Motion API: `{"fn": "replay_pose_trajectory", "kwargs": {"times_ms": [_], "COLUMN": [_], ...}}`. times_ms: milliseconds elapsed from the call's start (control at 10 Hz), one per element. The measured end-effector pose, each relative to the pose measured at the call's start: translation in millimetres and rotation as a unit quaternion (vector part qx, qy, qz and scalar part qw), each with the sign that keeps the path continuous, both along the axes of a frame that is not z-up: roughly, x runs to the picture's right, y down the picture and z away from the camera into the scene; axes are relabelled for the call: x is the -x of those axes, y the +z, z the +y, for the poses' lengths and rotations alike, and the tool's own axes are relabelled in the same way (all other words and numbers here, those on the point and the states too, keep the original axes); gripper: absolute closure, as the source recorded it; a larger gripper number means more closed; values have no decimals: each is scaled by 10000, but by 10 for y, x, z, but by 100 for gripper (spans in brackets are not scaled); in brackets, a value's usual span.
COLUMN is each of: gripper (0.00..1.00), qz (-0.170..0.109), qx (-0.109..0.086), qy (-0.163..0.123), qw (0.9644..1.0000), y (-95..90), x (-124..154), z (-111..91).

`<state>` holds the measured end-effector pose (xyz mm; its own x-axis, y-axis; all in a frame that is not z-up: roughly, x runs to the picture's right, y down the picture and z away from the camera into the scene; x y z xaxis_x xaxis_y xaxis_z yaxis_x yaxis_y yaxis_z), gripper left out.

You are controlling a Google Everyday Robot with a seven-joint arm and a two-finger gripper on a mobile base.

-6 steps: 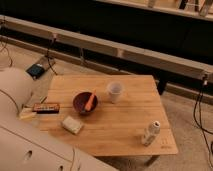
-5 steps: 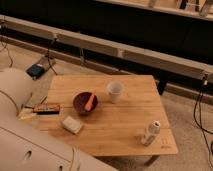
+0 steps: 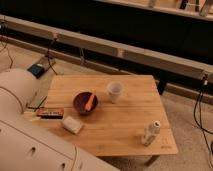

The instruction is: Place the eraser on the white sponge

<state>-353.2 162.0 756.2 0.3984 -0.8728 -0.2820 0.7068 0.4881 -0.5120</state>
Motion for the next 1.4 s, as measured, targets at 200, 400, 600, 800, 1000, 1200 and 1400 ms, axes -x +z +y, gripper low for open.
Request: {"fn": "replay_pose_trajectory", "kwargs": {"times_ms": [200,400,600,800,1000,1200,1400], "gripper": [100,100,100,100,100,100,100], "qz": [121,228,310,374,445,542,614], "qx": [132,254,366,437,472,487,518], "qy": [-6,14,89,182,258,351,401], "qw": [9998,9994,9988,9982,9976,9967,9960], "y": [59,115,183,238,269,279,290], "x": [-109,-199,-266,-328,-405,-522,-604], "z": [56,138,248,325,366,380,412]}}
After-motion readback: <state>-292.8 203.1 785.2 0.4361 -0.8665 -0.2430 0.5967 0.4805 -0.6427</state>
